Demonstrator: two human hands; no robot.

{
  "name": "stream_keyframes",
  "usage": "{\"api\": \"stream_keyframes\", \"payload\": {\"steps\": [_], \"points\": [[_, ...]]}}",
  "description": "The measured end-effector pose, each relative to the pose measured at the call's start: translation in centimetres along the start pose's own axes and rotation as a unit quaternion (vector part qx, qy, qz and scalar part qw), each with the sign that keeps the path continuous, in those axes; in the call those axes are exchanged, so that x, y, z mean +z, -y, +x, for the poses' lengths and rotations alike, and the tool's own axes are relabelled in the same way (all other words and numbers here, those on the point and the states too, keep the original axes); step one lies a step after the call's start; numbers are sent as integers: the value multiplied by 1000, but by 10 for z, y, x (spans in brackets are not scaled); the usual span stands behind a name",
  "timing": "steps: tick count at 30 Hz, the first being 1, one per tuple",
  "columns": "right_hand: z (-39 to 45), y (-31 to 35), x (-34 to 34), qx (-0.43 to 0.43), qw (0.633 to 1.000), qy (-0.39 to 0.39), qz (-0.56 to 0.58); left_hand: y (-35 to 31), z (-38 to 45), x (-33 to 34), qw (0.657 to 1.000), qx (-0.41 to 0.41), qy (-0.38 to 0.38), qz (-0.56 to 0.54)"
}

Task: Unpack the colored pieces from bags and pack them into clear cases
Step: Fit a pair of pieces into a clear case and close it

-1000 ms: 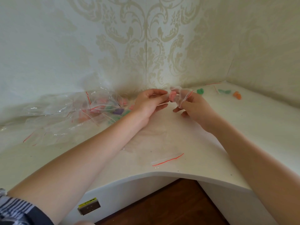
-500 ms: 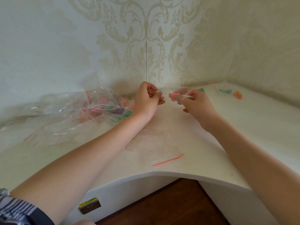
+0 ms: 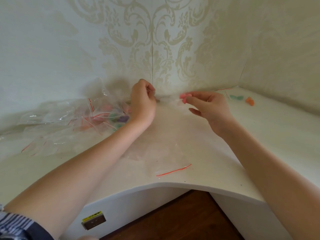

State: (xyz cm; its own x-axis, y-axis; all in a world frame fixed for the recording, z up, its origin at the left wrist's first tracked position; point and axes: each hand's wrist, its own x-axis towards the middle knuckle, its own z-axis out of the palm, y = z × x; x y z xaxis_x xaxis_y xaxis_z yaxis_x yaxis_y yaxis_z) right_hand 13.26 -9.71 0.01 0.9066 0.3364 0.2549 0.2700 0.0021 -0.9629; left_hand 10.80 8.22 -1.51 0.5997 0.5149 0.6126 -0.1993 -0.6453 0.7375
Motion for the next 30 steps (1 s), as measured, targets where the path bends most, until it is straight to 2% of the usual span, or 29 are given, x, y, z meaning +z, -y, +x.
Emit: {"api": "stream_keyframes", "payload": {"steps": [3,7,9,14,18,20,23,25,27,28,30], "points": [[3,1,-6,8,998,-41,47,9,10,-16,998,16,-8,62],[3,-5,-2,29,997,-68,19,8,9,-25,968,136,-32,208],[4,-6,-1,33,996,-78,-2,12,13,-25,948,169,-48,264],[6,-8,-4,33,996,-87,-15,12,19,-36,954,110,-70,271],[5,-9,-2,31,996,-76,-25,12,18,-39,945,73,-79,309],[5,-10,-2,31,996,-74,-24,8,16,-40,940,89,-88,319],[6,-11,-3,26,996,-79,-24,-1,15,-40,931,156,-102,315],[6,-13,-4,20,996,-89,-26,-6,12,-36,935,179,-104,286],[7,-14,-6,16,994,-102,-27,-2,12,-30,931,227,-78,275],[8,-15,-7,15,994,-108,-27,0,12,-28,914,250,-40,318],[10,-18,-10,18,992,-121,-23,5,11,-29,879,222,44,421]]}}
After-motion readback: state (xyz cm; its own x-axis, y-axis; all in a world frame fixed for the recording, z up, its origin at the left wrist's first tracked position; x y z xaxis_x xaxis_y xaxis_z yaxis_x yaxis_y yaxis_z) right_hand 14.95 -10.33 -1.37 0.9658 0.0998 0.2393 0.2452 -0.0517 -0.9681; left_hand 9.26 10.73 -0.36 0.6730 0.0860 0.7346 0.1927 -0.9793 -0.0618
